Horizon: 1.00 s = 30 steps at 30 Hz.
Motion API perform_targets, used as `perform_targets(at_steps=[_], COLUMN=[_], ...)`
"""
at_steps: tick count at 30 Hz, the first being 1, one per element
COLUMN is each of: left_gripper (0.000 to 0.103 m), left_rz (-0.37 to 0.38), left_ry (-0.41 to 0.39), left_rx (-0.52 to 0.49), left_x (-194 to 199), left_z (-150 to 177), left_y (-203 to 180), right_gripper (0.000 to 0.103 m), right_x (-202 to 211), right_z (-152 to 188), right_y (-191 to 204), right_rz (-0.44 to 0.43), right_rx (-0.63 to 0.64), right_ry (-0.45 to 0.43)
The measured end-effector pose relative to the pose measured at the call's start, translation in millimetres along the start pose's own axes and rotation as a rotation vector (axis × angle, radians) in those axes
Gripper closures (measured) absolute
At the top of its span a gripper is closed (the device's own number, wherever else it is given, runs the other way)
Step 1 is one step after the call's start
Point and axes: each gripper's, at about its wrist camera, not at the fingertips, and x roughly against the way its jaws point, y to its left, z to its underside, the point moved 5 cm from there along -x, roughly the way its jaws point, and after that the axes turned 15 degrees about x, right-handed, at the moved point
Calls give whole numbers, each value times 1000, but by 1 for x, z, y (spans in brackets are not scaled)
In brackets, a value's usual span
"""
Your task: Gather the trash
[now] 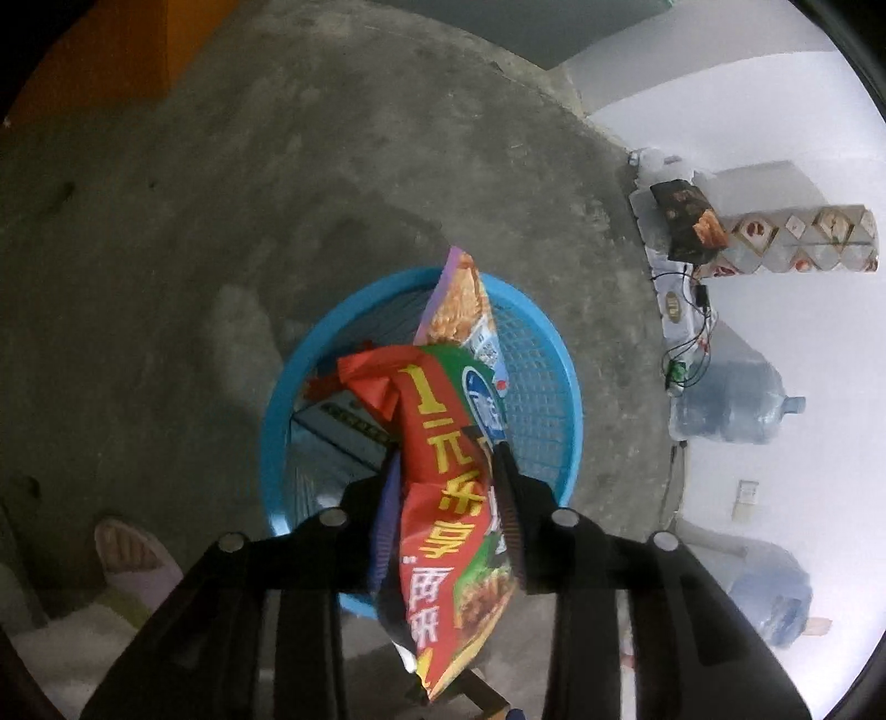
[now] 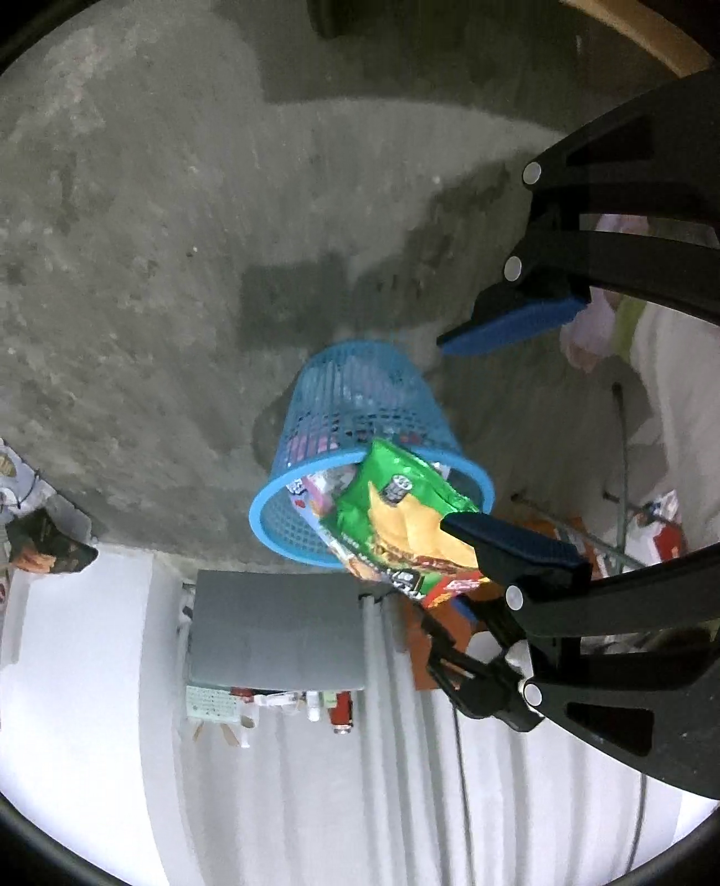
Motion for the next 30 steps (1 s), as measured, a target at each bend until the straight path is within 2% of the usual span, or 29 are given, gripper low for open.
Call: perform_targets(at_steps=[4, 11, 14, 17, 20, 21, 25, 28, 30], left_gripper=[53, 53, 53, 53, 52, 49, 36, 27, 18], left_rz=[74, 170, 232, 262, 277, 279, 274, 258, 232], left_ry=[-38, -34, -29, -18, -18, -25, -111, -244, -322], left_rx=[-51, -94, -140, -186, -294, -342, -495, -568, -590], left_x=[24, 64, 97, 132, 180, 199, 271, 331, 356], left_z=[3, 21, 35, 52, 78, 88, 120, 142, 153], left_y=[-15, -39, -51, -53, -53, -51, -30, -2, 17], right_gripper=[46, 46, 46, 46, 46, 47, 48, 48, 48], right_x=[6, 2, 1, -16, -41, -51, -69, -58, -43], right_z=[7, 10, 13, 19, 22, 23, 29, 40, 49], right_y=[2, 12, 26, 41, 64, 74, 119, 160, 177], right_rz=[16, -19, -36, -45, -38, -25, -23, -16, -10], right_rx=[34, 37, 79, 112, 178, 207, 319, 451, 519], right_ry=[-1, -10, 1, 38, 86, 104, 134, 103, 63])
